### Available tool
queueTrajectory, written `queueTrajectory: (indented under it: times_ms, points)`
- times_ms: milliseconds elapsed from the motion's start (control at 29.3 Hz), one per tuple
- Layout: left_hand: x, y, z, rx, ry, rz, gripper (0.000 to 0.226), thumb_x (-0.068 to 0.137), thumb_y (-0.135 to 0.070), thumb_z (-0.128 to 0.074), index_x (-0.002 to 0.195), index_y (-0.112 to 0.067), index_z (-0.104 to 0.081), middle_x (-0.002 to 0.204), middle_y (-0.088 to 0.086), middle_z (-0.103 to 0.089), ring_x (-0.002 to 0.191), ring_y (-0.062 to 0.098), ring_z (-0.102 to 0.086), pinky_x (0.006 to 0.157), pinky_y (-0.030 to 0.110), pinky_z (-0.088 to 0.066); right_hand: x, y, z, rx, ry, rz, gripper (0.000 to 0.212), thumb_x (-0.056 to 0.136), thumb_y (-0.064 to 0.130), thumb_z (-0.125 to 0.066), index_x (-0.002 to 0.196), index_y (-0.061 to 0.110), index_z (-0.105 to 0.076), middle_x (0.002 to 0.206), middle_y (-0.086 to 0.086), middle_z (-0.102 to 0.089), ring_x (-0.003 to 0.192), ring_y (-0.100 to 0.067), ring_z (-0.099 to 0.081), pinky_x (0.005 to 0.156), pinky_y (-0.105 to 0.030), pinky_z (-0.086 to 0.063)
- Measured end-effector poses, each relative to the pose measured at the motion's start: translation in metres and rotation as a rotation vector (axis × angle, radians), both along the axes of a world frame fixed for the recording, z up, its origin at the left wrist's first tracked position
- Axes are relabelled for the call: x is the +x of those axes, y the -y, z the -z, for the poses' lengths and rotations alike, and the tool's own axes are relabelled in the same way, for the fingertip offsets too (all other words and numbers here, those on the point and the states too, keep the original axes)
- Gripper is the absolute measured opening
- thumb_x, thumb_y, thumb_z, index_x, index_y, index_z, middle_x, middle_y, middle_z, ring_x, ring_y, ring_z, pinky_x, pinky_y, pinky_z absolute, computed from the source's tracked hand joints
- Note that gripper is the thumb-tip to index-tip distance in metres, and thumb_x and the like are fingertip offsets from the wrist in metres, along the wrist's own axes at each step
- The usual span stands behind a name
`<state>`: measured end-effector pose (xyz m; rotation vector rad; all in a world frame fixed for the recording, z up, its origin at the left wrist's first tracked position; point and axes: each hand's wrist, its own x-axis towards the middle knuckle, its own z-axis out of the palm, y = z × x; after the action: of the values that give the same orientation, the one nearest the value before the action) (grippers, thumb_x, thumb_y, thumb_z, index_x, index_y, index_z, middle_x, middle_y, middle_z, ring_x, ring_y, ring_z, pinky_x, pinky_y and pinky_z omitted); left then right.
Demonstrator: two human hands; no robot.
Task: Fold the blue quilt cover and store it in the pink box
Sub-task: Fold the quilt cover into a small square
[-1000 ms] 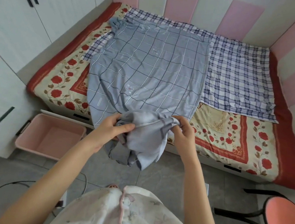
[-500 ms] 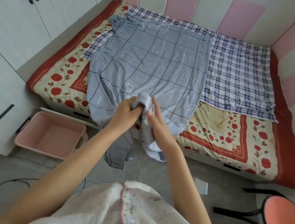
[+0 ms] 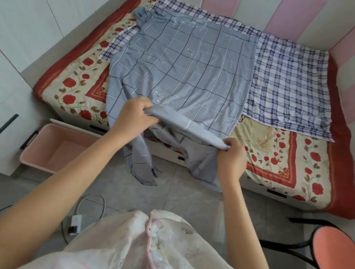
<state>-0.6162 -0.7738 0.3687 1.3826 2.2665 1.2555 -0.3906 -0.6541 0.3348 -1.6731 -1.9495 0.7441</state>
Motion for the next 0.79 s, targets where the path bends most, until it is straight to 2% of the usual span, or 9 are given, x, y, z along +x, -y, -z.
queueTrajectory:
  times_ms: [103,171,239,376,444,547,615,718,786]
  points:
    - [-0.02,0.012,0.039,-0.152,-0.137,0.024,0.036,0.067,-0.018,-0.083,0.061,-0.002,-0.051,0.072,0.009,-0.046,0.061,0.022,-0.047,0.055,0.033,-0.035,0.008,-0.009,-0.035,0.123,-0.085,0.0,0.032,0.082,-0.002,-0.05,0.105,0.015,-0.065,0.09,-0.002,-0.068,0.073,-0.018,-0.059,0.055,-0.028,-0.043]
    - [-0.021,0.02,0.07,-0.268,-0.149,0.038,0.031,0.067,-0.013,-0.083,0.067,0.004,-0.056,0.073,0.013,-0.046,0.063,0.028,-0.052,0.056,0.036,-0.037,0.002,-0.011,-0.059,0.232,-0.133,-0.023,0.038,0.081,-0.007,-0.05,0.106,0.018,-0.063,0.082,0.003,-0.065,0.061,-0.012,-0.055,0.048,-0.026,-0.042]
    - [-0.014,0.027,0.096,-0.276,-0.194,0.037,0.022,0.072,0.001,-0.073,0.063,0.002,-0.052,0.069,0.016,-0.045,0.061,0.035,-0.054,0.053,0.036,-0.034,-0.002,-0.008,-0.073,0.333,-0.152,-0.026,0.041,0.08,-0.009,-0.048,0.106,0.018,-0.064,0.077,0.007,-0.061,0.055,-0.008,-0.048,0.043,-0.021,-0.033]
    - [-0.014,0.03,0.108,-0.236,-0.183,-0.166,0.015,0.077,0.008,-0.055,0.066,0.0,-0.051,0.074,0.013,-0.048,0.065,0.032,-0.052,0.052,0.041,-0.039,0.001,-0.007,-0.079,0.457,-0.129,-0.007,0.038,0.082,-0.007,-0.048,0.105,0.019,-0.065,0.072,0.005,-0.06,0.058,-0.016,-0.053,0.046,-0.028,-0.04]
    - [-0.018,0.032,0.108,-0.187,-0.15,-0.251,0.012,0.075,0.01,-0.053,0.076,-0.001,-0.057,0.085,0.014,-0.053,0.074,0.028,-0.052,0.057,0.042,-0.043,0.005,-0.01,-0.077,0.443,-0.231,0.04,0.039,0.082,-0.01,-0.046,0.105,0.016,-0.065,0.072,0.011,-0.058,0.058,-0.007,-0.052,0.048,-0.028,-0.042]
    - [-0.021,0.037,0.115,-0.152,-0.025,-0.318,0.014,0.077,0.011,-0.053,0.079,-0.002,-0.058,0.09,0.015,-0.055,0.079,0.031,-0.053,0.062,0.036,-0.039,0.011,-0.019,-0.079,0.363,-0.521,0.182,0.037,0.082,-0.014,-0.04,0.104,0.008,-0.061,0.08,0.018,-0.053,0.068,0.009,-0.052,0.059,-0.009,-0.043]
    - [-0.02,0.043,0.123,-0.176,0.026,-0.328,0.014,0.076,0.011,-0.055,0.076,-0.003,-0.056,0.086,0.015,-0.054,0.079,0.033,-0.053,0.061,0.033,-0.033,0.011,-0.025,-0.079,0.3,-0.62,0.266,0.031,0.086,-0.012,-0.037,0.1,0.009,-0.056,0.082,0.015,-0.051,0.072,0.007,-0.051,0.065,-0.007,-0.042]
    - [-0.012,0.047,0.126,-0.126,0.04,-0.27,0.023,0.075,0.011,-0.057,0.071,-0.009,-0.047,0.076,0.009,-0.048,0.07,0.028,-0.047,0.053,0.03,-0.028,0.013,-0.034,-0.072,0.186,-0.626,0.27,0.023,0.092,-0.004,-0.035,0.098,0.012,-0.05,0.08,0.01,-0.05,0.068,0.0,-0.047,0.059,-0.012,-0.041]
    - [-0.007,0.046,0.119,-0.05,0.045,-0.184,0.029,0.073,0.016,-0.055,0.072,-0.011,-0.046,0.075,0.007,-0.047,0.063,0.018,-0.041,0.053,0.019,-0.027,0.016,-0.039,-0.066,0.145,-0.585,0.211,0.015,0.093,0.002,-0.039,0.097,0.012,-0.049,0.077,0.009,-0.049,0.063,-0.003,-0.045,0.057,-0.015,-0.037]
